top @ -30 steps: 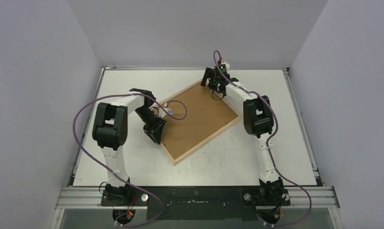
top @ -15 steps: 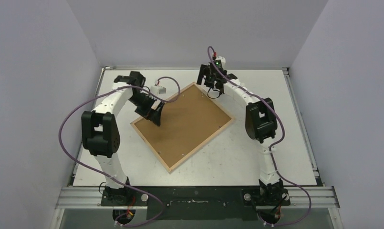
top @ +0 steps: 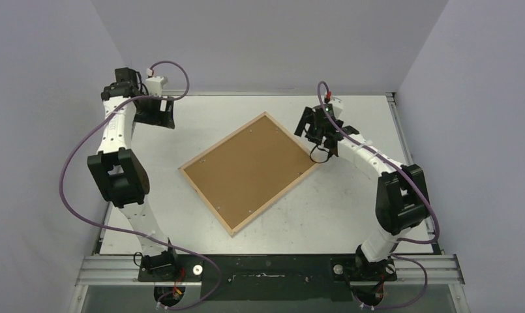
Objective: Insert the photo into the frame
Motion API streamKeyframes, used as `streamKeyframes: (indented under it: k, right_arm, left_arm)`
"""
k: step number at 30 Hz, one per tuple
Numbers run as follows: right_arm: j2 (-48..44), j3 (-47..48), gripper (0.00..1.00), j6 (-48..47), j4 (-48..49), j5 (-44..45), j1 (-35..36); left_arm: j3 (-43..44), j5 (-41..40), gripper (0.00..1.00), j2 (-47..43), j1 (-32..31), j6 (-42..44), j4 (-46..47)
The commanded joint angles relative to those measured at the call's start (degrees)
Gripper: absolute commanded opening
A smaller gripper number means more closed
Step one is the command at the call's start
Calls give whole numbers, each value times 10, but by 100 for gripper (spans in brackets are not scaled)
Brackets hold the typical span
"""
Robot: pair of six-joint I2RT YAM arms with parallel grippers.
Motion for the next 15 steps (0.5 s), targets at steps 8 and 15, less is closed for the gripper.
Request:
streamKeyframes:
  k: [8, 15]
  right_arm:
    - [-120, -223, 90, 148, 45, -73, 51]
    - [-110, -251, 90, 189, 84, -106, 64]
  left_arm:
    - [-142, -11, 45, 46, -17, 12, 83]
    - [-158, -70, 42, 76, -30, -3, 155]
